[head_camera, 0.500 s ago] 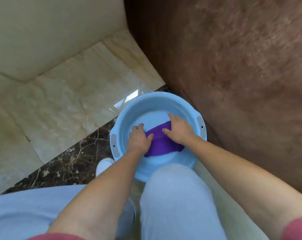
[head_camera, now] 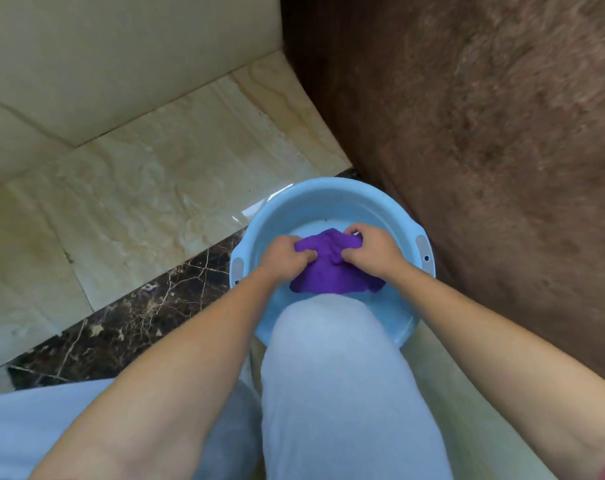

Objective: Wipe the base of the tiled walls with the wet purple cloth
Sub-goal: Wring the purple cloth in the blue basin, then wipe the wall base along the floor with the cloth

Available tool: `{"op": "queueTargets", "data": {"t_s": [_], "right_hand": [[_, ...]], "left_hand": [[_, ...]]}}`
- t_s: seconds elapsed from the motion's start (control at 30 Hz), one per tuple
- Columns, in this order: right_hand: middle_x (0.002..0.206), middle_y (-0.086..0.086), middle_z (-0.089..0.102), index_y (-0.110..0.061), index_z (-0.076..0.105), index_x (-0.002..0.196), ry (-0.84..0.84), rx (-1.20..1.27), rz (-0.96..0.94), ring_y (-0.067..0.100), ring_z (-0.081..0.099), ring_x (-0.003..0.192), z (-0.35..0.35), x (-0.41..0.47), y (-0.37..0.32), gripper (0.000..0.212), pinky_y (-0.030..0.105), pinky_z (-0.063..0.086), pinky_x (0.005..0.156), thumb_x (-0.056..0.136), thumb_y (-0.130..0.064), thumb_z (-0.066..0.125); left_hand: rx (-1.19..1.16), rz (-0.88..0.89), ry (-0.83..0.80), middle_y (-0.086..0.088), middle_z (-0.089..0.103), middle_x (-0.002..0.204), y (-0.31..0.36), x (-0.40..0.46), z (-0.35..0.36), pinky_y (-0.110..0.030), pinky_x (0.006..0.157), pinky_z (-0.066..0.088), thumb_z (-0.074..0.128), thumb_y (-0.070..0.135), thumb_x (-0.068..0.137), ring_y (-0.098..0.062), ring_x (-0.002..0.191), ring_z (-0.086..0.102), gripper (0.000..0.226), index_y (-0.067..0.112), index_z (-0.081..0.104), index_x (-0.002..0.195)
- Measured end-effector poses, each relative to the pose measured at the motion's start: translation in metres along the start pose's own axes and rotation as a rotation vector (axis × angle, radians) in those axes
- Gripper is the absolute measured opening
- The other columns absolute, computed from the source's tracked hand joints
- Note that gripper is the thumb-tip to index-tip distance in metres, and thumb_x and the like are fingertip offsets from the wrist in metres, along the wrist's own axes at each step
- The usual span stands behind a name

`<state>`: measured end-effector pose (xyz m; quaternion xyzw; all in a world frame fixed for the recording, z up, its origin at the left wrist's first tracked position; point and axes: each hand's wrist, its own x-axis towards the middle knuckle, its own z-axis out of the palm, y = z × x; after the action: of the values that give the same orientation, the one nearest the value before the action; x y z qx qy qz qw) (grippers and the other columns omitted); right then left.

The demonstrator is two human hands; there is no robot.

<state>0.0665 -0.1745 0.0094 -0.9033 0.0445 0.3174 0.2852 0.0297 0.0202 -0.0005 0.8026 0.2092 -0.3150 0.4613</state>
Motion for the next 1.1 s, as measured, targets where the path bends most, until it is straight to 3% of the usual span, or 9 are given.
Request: {"op": "queueTargets", "data": {"t_s": [0.17, 0.33, 0.5, 0.6, 0.7, 0.77, 0.87, 0.97, 1.1], "right_hand": [[0.074, -0.009, 0.064, -0.027, 0.069, 0.078, 0.024, 0.540, -0.070, 0.012, 0.055, 0.072, -0.052, 0.005, -0.061, 0.028, 0.024, 0.042, 0.059, 0.053, -0.019, 0.060], [0.098, 0.014, 0.065, -0.010, 0.063, 0.105, -0.195, 1.194, -0.080, 0.028, 0.061, 0.094, -0.074, 0.013, -0.126, 0.030, 0.030, 0.051, 0.071, 0.078, 0.002, 0.054], [0.127, 0.018, 0.062, -0.011, 0.052, 0.132, -0.384, 1.492, -0.077, 0.034, 0.062, 0.116, -0.058, 0.037, -0.177, 0.043, 0.044, 0.053, 0.093, 0.091, -0.011, 0.065], [0.127, 0.016, 0.064, -0.014, 0.052, 0.136, -0.329, 1.301, -0.051, 0.029, 0.068, 0.104, -0.053, 0.068, -0.212, 0.047, 0.039, 0.058, 0.084, 0.091, -0.011, 0.065], [0.121, 0.016, 0.068, -0.015, 0.066, 0.124, -0.046, 0.984, -0.033, 0.025, 0.070, 0.095, -0.060, 0.097, -0.255, 0.045, 0.030, 0.059, 0.076, 0.081, -0.001, 0.071], [0.115, 0.007, 0.068, -0.020, 0.071, 0.113, 0.109, 0.710, -0.084, 0.019, 0.067, 0.091, -0.071, 0.108, -0.284, 0.041, 0.019, 0.055, 0.069, 0.077, -0.002, 0.075], [0.110, -0.006, 0.065, -0.027, 0.069, 0.114, 0.243, 0.336, -0.187, 0.013, 0.059, 0.097, -0.084, 0.129, -0.316, 0.041, 0.019, 0.046, 0.082, 0.077, -0.010, 0.075], [0.117, 0.000, 0.065, -0.024, 0.066, 0.118, 0.353, 0.113, -0.305, 0.015, 0.058, 0.103, -0.084, 0.161, -0.323, 0.042, 0.018, 0.038, 0.089, 0.079, -0.013, 0.072], [0.118, 0.004, 0.059, -0.025, 0.062, 0.118, 0.396, -0.040, -0.371, 0.024, 0.059, 0.106, -0.056, 0.215, -0.305, 0.039, 0.022, 0.036, 0.084, 0.081, -0.016, 0.068]], "left_hand": [[-0.293, 0.114, 0.067, -0.004, 0.071, 0.079, 0.065, -0.028, -0.085, -0.031, 0.067, 0.049, 0.071, 0.015, 0.077, -0.019, 0.075, 0.063, 0.004, 0.017, 0.070, 0.081], [-0.446, 0.198, 0.117, 0.005, 0.067, 0.079, 0.112, -0.070, -0.161, -0.020, 0.051, 0.048, 0.066, 0.006, 0.089, -0.008, 0.066, 0.062, 0.016, 0.022, 0.066, 0.092], [-0.493, 0.254, 0.220, -0.006, 0.066, 0.100, 0.124, -0.058, -0.218, -0.031, 0.064, 0.050, 0.068, 0.007, 0.089, -0.021, 0.082, 0.061, 0.034, 0.018, 0.060, 0.120], [-0.504, 0.228, 0.238, -0.009, 0.066, 0.101, 0.119, -0.024, -0.251, -0.033, 0.067, 0.055, 0.070, 0.009, 0.088, -0.020, 0.080, 0.063, 0.046, 0.025, 0.056, 0.129], [-0.509, 0.178, 0.281, -0.015, 0.066, 0.105, 0.109, 0.009, -0.282, -0.038, 0.075, 0.058, 0.072, 0.007, 0.086, -0.024, 0.081, 0.066, 0.051, 0.023, 0.054, 0.131], [-0.490, 0.127, 0.311, -0.019, 0.065, 0.118, 0.103, 0.023, -0.299, -0.047, 0.085, 0.058, 0.073, 0.007, 0.085, -0.034, 0.096, 0.068, 0.051, 0.024, 0.054, 0.129], [-0.495, 0.067, 0.342, -0.021, 0.063, 0.123, 0.105, 0.047, -0.319, -0.054, 0.089, 0.056, 0.073, 0.007, 0.084, -0.039, 0.105, 0.067, 0.050, 0.022, 0.055, 0.128], [-0.444, 0.086, 0.400, -0.014, 0.067, 0.109, 0.105, 0.078, -0.321, -0.045, 0.087, 0.057, 0.073, 0.009, 0.084, -0.033, 0.094, 0.068, 0.044, 0.020, 0.058, 0.124], [-0.383, 0.077, 0.442, -0.005, 0.065, 0.099, 0.080, 0.132, -0.304, -0.031, 0.078, 0.052, 0.072, 0.015, 0.086, -0.019, 0.078, 0.062, 0.024, 0.018, 0.060, 0.107]]}}
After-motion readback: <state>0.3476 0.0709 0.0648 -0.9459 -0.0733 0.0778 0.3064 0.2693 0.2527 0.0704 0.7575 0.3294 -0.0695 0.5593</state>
